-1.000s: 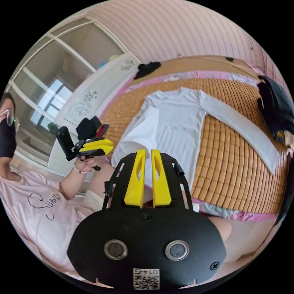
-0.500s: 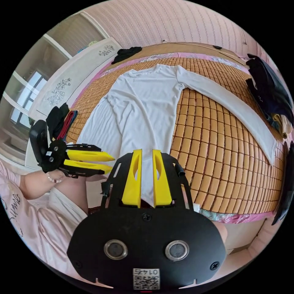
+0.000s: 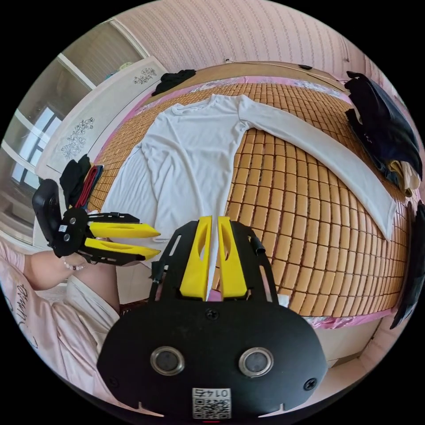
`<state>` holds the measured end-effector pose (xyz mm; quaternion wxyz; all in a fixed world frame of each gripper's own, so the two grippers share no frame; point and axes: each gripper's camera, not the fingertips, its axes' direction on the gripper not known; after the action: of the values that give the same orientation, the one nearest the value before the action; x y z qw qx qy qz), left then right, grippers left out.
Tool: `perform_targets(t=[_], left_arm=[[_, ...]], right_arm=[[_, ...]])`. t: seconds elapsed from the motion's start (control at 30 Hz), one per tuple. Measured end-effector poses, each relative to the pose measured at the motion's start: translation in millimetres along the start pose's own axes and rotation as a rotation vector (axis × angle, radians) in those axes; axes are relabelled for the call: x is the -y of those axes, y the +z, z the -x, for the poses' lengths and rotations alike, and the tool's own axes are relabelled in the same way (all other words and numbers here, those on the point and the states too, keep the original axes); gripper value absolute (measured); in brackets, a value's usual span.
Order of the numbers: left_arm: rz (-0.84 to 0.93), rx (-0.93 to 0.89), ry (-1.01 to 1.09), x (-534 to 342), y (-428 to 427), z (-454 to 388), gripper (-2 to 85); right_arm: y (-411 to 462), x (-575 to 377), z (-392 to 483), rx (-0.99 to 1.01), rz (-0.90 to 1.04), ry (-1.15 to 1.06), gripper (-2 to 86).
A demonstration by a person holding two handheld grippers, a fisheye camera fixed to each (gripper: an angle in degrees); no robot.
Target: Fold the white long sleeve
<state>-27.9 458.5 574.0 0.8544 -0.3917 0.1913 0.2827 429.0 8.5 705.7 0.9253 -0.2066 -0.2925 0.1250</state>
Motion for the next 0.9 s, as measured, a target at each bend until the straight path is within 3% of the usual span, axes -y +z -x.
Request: perform_targets(t=[0.13,0.4,0.67,0.9], left_arm=[[0.008,0.025,-0.015,2,4,3,7.6],[-0.013,0.012,-0.048,14,9,16,7.2],[0.074,0.159,0.047,47,48,16,8.0],[0.025,0.098,0.104,46,45,15,2.5]], right_arm=[[21,4,11,-0.050,0.106,-0.038,5.2],[-33,6,-13,0.032,-0.066,0.103,0.9],[-20,16,-20,-0.020,0.038,0.120,0.5],[-28,21,-23,-0.021,0.021,0.141,0.5]])
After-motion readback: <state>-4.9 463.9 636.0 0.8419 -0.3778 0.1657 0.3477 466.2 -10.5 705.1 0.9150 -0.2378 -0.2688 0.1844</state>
